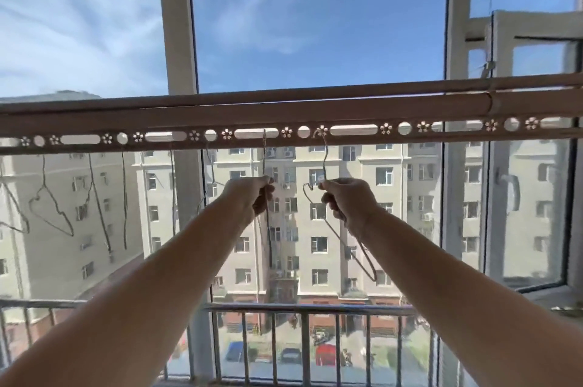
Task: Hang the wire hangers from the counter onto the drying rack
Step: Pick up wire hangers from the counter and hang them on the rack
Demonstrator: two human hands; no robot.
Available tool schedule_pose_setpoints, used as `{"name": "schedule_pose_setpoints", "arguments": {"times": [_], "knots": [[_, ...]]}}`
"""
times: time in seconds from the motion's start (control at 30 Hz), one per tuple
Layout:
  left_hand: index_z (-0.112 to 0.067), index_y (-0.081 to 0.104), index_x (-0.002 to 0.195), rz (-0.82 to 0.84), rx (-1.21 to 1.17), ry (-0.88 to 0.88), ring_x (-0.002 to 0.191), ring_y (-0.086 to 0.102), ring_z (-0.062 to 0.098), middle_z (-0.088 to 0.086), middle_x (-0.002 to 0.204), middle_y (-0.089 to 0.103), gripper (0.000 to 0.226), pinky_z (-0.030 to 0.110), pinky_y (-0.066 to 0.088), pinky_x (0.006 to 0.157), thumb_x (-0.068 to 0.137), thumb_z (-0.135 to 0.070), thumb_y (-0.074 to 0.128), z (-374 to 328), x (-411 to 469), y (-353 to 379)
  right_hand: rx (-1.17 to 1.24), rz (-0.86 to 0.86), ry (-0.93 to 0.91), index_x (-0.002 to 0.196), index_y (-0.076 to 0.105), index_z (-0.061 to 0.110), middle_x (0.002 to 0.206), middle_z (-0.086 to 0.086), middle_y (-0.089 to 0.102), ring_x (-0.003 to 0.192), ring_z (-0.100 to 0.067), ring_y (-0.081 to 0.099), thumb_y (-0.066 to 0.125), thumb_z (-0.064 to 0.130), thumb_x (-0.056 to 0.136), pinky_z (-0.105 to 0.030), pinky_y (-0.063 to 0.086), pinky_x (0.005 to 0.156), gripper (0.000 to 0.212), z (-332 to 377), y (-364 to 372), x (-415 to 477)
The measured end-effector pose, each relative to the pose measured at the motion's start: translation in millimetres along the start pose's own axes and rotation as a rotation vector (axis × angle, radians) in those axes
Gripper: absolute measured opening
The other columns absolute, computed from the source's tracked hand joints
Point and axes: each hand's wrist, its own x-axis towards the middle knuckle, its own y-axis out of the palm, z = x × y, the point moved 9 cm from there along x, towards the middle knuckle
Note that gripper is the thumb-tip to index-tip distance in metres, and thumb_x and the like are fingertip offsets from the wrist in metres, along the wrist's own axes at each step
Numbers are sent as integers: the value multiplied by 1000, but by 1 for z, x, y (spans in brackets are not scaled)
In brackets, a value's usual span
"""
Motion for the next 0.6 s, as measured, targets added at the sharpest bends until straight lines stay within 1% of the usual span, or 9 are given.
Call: {"name": "schedule_pose_setpoints", "arguments": {"times": [0.07, 0.13, 0.2, 0.3, 0.37, 0.43, 0.5, 0.53, 0.6], "knots": [[2, 63, 102, -22, 23, -7, 57, 52, 11, 6, 73, 60, 19, 17, 39, 33, 90, -13, 58, -2, 14, -7, -39, -37, 9, 70, 62, 8, 57, -6, 54, 43, -11, 38, 56, 8, 89, -17, 28, 35, 20, -3, 5, 14], [2, 63, 93, -33, 59, -12, 56, 50, 11, 6, 71, 58, 16, 18, 38, 36, 92, -12, 56, -3, 26, -10, -64, -70, 17, 66, 61, 9, 57, -6, 55, 42, -10, 40, 58, 9, 87, -16, 29, 33, 21, -5, 9, 28], [-1, 60, 82, -43, 66, -15, 56, 48, 11, 6, 70, 57, 17, 15, 37, 33, 93, -12, 54, -4, 37, -14, -75, -95, 22, 64, 60, 9, 56, -6, 55, 37, -7, 41, 58, 7, 85, -15, 29, 32, 22, -5, 13, 41], [-1, 61, 84, -57, 47, 7, 56, 50, 11, 6, 70, 58, 16, 14, 37, 32, 93, -12, 53, -9, 51, -17, -90, -114, 19, 59, 58, 8, 54, -6, 54, 29, -5, 38, 57, 4, 84, -14, 28, 30, 25, -2, 18, 58], [-1, 59, 82, -46, 48, 26, 56, 48, 10, 6, 69, 57, 17, 15, 37, 35, 94, -11, 51, -14, 56, -14, -136, -117, 11, 59, 58, 8, 55, -4, 54, 36, -6, 42, 55, 5, 84, -14, 30, 31, 25, 0, 19, 69], [-4, 57, 76, -33, 59, 46, 56, 47, 10, 5, 68, 55, 21, 17, 36, 43, 95, -10, 50, -18, 61, -10, -204, -94, 28, 71, 59, 9, 60, -1, 55, 45, -8, 46, 54, 9, 86, -13, 34, 32, 16, -1, 19, 79], [-4, 56, 73, -29, 64, 54, 57, 47, 11, 6, 68, 54, 23, 20, 34, 51, 95, -10, 50, -19, 66, -7, -263, -82, 51, 80, 59, 12, 62, 1, 54, 49, -8, 48, 54, 12, 86, -15, 38, 38, 8, -5, 19, 88], [-4, 57, 73, -31, 59, 52, 57, 47, 11, 6, 68, 55, 23, 20, 35, 52, 95, -10, 51, -18, 70, -6, -273, -80, 66, 79, 59, 12, 62, 1, 54, 49, -7, 48, 54, 12, 86, -16, 38, 40, 9, -8, 19, 92], [-4, 60, 76, -39, 61, 38, 56, 50, 11, 6, 68, 57, 20, 19, 37, 49, 94, -10, 53, -15, 76, -6, -270, -83, 104, 69, 58, 8, 58, 0, 54, 45, -7, 45, 52, 10, 88, -16, 34, 43, 20, -18, 20, 99]]}}
